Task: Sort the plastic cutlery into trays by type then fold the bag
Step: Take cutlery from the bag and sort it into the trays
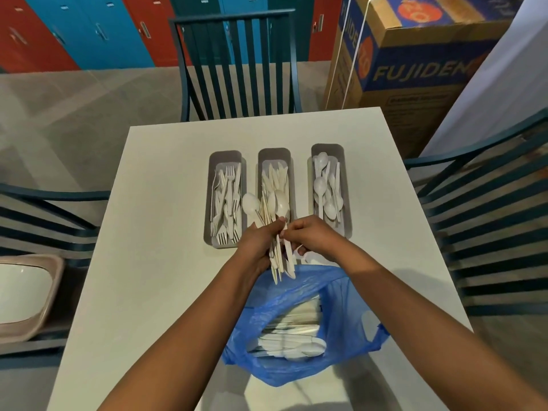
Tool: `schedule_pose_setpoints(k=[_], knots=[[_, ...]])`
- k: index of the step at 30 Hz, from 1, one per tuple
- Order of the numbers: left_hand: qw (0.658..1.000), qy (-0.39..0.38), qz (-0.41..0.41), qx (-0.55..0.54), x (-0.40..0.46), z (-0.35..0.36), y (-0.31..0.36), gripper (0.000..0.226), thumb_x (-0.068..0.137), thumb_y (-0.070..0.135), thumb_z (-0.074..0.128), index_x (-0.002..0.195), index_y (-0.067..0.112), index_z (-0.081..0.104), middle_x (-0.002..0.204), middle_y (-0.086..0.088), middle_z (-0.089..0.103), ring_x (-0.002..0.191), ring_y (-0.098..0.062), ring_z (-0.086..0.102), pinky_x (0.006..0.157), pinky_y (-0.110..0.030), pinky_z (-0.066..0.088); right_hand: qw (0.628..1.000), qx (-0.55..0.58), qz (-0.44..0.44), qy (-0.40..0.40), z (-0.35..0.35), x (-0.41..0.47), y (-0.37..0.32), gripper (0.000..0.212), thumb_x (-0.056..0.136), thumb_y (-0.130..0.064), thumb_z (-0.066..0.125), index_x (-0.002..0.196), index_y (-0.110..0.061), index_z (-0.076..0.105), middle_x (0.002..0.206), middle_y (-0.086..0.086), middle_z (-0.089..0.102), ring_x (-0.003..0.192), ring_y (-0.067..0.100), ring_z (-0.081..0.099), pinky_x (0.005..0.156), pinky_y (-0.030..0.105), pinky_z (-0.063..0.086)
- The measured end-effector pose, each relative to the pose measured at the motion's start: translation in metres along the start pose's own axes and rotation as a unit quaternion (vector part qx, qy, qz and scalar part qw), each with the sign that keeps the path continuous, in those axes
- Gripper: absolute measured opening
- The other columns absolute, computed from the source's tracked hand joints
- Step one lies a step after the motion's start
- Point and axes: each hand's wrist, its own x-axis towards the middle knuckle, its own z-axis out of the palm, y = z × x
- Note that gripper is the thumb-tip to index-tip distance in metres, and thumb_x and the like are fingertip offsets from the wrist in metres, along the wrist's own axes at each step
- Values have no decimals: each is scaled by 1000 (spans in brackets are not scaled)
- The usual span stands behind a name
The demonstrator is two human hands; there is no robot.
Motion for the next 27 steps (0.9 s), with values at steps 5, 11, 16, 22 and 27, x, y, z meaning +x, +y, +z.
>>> schedule_pose_setpoints(k=[5,11,16,22,27], knots=[[1000,-1,17,16,-9,1,-4,25,88,15,65,105,-2,58,75,-22,60,71,-32,60,84,-61,48,998,-40,-14,38,-3,-7,5,17,86,-13,65,83,4,67,57,5,55,44,8,50,46,18,45],[1000,-9,11,-2,-12,3,-9,5,94,10,55,95,6,57,54,-4,58,38,-9,56,39,-17,47,989,-88,-17,115,-11,-11,14,24,90,-13,58,67,-11,50,58,4,50,45,9,49,38,13,40],[1000,-27,-9,-5,-12,3,-10,16,95,5,49,80,8,54,46,2,53,32,-3,47,37,-13,42,975,-115,-5,188,-30,-6,30,32,86,-13,62,59,-12,44,58,5,49,54,18,49,57,27,44],[999,-32,-19,-11,-13,1,-10,16,96,6,49,81,5,54,43,0,52,33,-6,48,36,-14,42,949,-149,38,275,-58,8,31,34,81,-9,61,53,-10,42,55,2,43,51,13,43,52,24,34],[999,-38,-27,-7,-13,0,-8,19,97,11,48,80,5,54,40,0,55,31,-8,52,35,-15,44,938,-187,66,286,-74,26,25,14,82,-11,61,74,-1,57,68,8,53,68,23,55,60,24,41]])
